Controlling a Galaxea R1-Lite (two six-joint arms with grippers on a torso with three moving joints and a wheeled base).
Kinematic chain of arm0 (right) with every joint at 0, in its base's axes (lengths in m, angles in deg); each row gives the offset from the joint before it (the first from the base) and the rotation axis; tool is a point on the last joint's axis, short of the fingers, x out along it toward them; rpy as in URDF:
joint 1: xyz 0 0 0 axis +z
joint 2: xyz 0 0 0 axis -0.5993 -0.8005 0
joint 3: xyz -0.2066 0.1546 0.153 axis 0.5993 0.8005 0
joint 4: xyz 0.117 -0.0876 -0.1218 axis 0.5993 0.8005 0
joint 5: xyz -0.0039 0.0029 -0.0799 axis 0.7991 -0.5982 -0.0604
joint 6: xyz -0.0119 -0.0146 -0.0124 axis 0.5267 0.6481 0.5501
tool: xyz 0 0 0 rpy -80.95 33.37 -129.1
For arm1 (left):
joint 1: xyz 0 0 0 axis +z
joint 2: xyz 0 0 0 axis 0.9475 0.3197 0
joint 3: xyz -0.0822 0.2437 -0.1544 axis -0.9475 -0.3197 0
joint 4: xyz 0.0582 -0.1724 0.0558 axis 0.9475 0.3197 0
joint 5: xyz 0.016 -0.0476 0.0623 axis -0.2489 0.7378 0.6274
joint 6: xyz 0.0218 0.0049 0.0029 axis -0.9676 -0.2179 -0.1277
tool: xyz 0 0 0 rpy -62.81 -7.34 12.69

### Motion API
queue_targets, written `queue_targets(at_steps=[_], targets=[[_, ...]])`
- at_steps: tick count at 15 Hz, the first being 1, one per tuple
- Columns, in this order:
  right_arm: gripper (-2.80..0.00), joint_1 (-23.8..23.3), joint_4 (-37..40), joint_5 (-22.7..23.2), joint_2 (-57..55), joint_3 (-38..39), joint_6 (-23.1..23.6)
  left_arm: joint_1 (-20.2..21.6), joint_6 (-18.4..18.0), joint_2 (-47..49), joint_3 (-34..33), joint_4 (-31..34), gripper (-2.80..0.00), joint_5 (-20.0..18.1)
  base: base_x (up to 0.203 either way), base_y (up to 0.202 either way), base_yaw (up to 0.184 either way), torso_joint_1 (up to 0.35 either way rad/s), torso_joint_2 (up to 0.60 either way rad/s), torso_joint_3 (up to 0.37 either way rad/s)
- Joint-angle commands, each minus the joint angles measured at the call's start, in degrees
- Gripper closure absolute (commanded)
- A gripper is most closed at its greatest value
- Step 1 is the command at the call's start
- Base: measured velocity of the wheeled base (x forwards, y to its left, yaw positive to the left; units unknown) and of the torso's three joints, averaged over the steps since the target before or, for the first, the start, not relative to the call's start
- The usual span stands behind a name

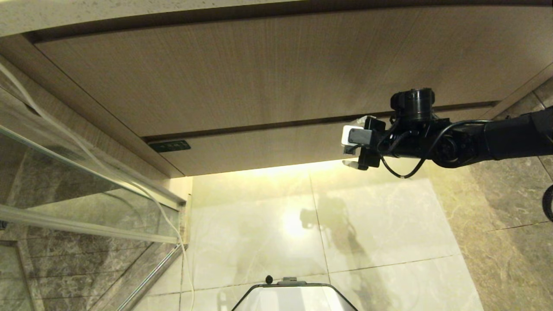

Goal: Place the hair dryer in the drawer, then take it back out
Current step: Pull open the drawer

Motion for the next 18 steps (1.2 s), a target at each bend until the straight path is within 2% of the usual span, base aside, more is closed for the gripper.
queue_targets(at_steps=[1,4,14,18], targets=[[-2.80,-0.07,-2.51,0.11,-2.68,-1.85,-0.93,0.00,-0.02,-0.02,0.01,0.05,0.00,0.02,0.000,0.000,0.000,0.000,0.00,0.000],[-2.80,-0.59,-6.56,0.37,-4.12,-2.26,-2.55,0.00,-0.02,-0.02,0.01,0.08,0.00,0.02,0.000,0.000,0.000,0.000,0.00,0.000],[-2.80,-1.10,-9.72,0.70,-6.50,-3.78,-6.25,0.00,-0.02,-0.02,-0.01,-0.01,0.00,0.02,0.000,0.000,0.000,0.000,0.00,0.000],[-2.80,-2.13,-2.82,0.74,-6.23,-3.13,-6.34,0.00,-0.02,-0.02,0.01,0.03,0.00,0.02,0.000,0.000,0.000,0.000,0.00,0.000]])
